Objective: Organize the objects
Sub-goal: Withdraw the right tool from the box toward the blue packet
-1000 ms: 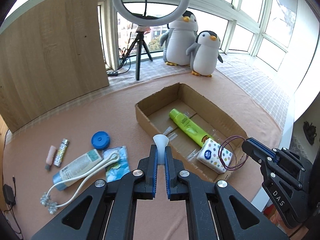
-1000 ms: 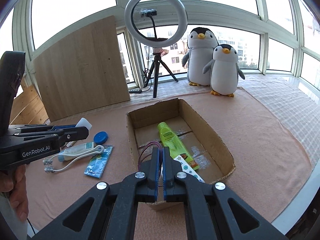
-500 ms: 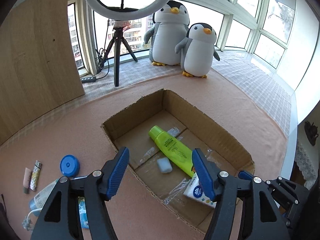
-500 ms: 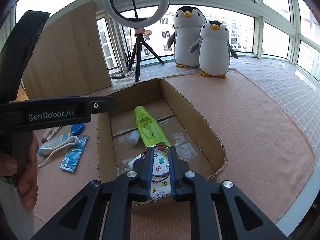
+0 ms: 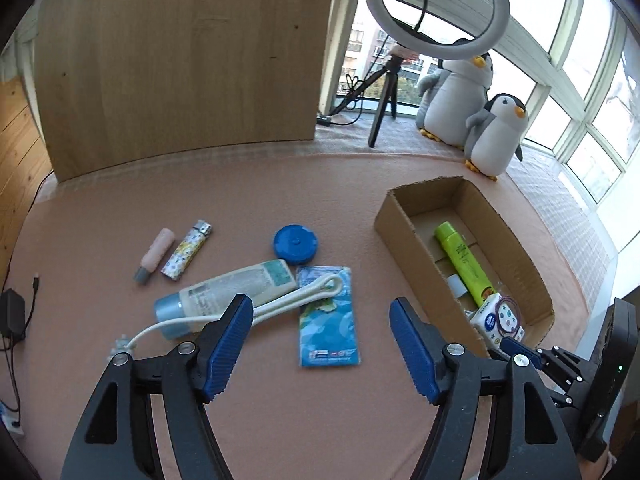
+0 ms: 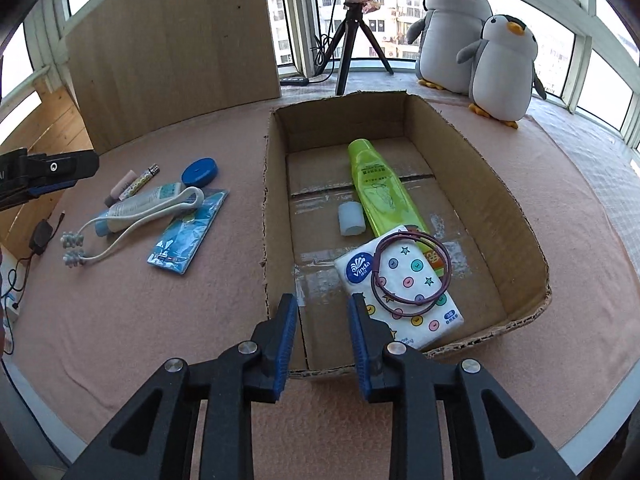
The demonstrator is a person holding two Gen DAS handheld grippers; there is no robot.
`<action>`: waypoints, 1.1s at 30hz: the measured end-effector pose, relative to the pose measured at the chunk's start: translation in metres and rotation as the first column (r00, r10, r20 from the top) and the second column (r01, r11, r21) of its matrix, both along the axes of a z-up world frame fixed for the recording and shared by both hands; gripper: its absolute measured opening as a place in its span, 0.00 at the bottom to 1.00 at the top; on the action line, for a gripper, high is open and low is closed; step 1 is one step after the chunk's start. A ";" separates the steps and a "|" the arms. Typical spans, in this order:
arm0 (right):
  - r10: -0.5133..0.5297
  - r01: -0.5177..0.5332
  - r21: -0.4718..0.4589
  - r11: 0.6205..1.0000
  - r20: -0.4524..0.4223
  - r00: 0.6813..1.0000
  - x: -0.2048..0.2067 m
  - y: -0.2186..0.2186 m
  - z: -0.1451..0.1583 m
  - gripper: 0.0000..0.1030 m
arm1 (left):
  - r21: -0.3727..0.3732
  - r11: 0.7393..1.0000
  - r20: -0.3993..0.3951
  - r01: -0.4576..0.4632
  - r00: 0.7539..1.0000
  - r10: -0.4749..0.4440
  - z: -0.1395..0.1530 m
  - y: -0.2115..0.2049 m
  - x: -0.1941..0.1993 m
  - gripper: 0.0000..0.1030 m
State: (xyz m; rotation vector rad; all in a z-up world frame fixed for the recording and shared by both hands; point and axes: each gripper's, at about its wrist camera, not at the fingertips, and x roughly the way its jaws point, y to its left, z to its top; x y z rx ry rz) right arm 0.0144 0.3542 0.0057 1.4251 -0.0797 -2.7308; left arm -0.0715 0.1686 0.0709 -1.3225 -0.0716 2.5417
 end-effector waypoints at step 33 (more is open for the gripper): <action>0.106 -0.103 -0.083 0.991 0.037 0.994 -0.048 -0.143 -0.037 0.53 | -0.041 0.928 0.032 -0.370 0.928 0.372 -0.023 -0.207 0.068 0.78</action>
